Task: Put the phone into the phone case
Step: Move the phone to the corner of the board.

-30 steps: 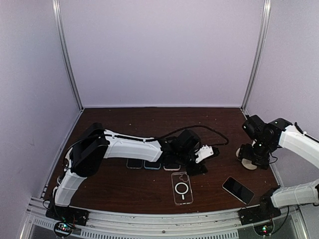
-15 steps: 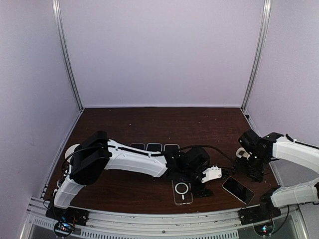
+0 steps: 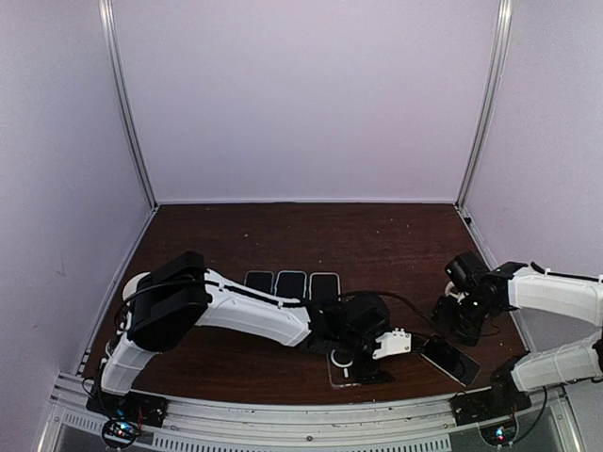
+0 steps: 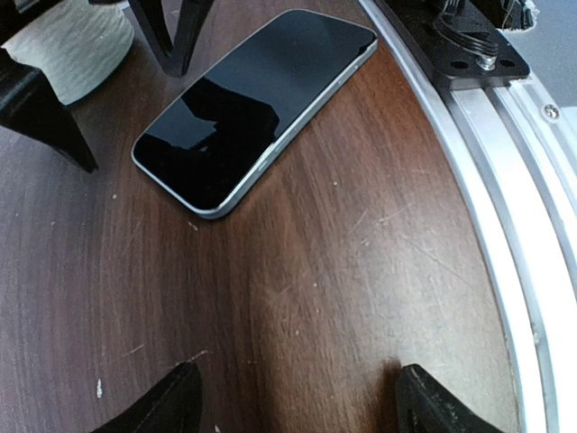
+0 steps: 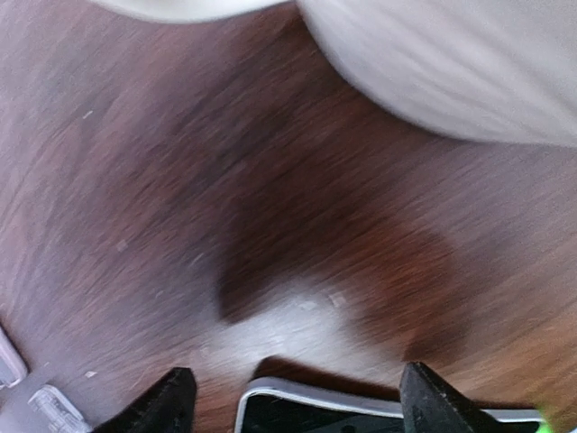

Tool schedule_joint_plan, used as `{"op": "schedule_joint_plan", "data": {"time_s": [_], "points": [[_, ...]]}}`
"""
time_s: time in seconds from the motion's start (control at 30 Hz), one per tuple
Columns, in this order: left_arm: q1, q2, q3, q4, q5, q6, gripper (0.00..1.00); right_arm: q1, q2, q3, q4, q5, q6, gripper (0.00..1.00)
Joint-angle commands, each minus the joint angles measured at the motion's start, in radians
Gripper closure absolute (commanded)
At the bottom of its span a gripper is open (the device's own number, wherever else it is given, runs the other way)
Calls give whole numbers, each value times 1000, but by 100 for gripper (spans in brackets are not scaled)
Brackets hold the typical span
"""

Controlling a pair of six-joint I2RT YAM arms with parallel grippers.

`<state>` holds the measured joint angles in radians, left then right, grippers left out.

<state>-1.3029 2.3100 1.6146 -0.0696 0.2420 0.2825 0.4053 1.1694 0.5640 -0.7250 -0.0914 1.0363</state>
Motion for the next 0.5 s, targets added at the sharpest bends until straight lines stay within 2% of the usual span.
{"op": "schedule_joint_plan", "data": {"time_s": [0.0,0.17,0.27,0.37,0.47], "points": [[-1,-78,-51,102,-32,18,22,65,-11,-80,29,-144,123,21],[2,-98,-53,89,-66,24,21,140,35,-16,-18,-118,140,24],[5,-103,-48,88,-68,23,21,145,19,71,-178,-12,111,25],[5,-104,-36,85,-63,23,21,81,-73,127,-274,71,84,25],[7,-105,-34,81,-68,17,21,-13,-119,149,-290,85,18,24]]}}
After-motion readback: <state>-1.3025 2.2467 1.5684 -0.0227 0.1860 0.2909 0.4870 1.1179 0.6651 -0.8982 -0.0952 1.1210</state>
